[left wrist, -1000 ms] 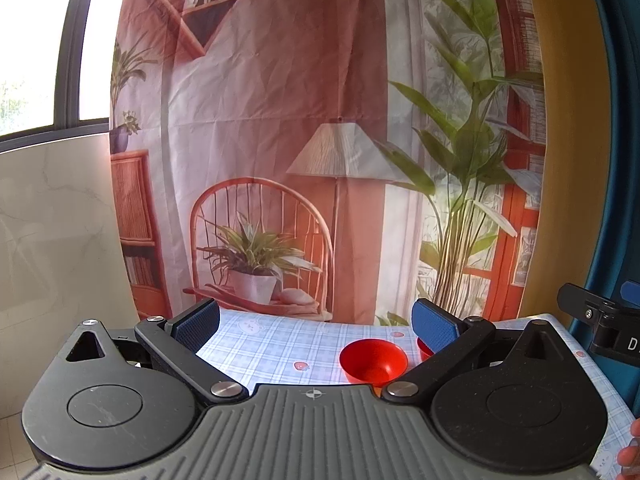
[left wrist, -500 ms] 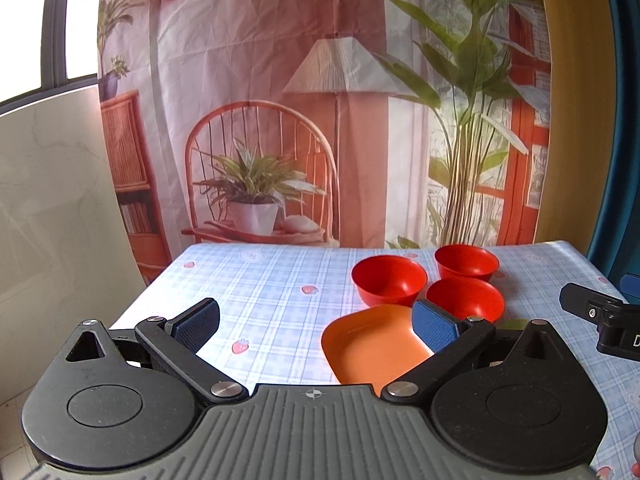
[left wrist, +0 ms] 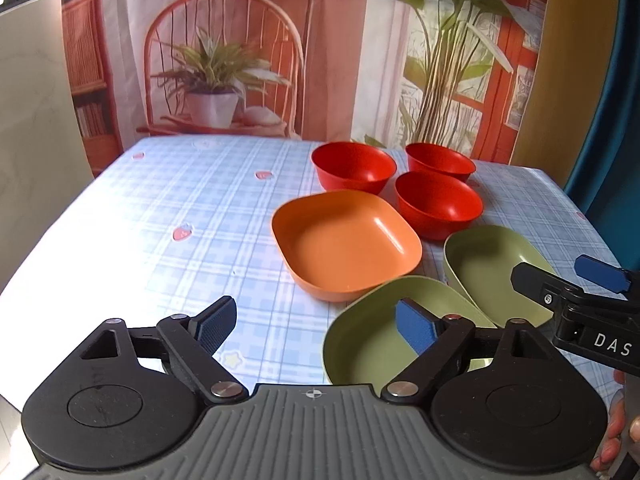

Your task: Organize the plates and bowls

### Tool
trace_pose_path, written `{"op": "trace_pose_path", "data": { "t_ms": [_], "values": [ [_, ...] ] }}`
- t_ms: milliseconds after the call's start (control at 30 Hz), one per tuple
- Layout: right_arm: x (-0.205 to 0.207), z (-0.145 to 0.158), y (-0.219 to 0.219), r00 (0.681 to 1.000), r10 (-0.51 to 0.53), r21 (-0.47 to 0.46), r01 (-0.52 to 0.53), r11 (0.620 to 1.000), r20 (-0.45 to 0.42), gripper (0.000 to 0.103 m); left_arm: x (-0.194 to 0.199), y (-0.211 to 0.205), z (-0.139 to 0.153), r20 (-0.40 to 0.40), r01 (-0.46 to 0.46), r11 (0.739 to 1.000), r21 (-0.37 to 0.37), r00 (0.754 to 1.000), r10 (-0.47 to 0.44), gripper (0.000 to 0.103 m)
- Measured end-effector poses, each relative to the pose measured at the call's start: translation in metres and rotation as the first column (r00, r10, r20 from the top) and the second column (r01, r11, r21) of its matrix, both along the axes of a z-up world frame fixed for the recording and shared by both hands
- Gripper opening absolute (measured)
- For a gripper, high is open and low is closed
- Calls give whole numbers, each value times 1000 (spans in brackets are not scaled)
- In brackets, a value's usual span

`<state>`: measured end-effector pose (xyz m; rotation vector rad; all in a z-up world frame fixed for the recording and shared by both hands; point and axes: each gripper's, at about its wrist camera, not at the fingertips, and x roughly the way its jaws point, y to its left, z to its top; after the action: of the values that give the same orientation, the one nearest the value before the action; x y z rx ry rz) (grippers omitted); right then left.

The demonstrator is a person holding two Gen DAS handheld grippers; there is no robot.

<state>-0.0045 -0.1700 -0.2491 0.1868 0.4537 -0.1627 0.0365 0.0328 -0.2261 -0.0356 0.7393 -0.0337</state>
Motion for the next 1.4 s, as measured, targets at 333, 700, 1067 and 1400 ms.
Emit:
{"op": "trace_pose_path", "data": {
  "t_ms": [333,700,1067,1400],
  "values": [
    [4,-23,9,990,62,48,-56,997,-123,61,7,4,-25,-133,-4,998,-62,991,-4,50],
    [6,-37,10,978,76,106,-56,993,-196,37,11,7,-41,-218,-14,992,-127,976,-14,32],
    [11,-49,1,973,82,166,-46,985,-216,20,12,3,-49,-239,14,985,-171,969,-55,16],
    [12,-49,4,970,96,159,-60,985,-226,13,13,5,-45,-232,-7,988,-151,972,-29,16]
  ]
}}
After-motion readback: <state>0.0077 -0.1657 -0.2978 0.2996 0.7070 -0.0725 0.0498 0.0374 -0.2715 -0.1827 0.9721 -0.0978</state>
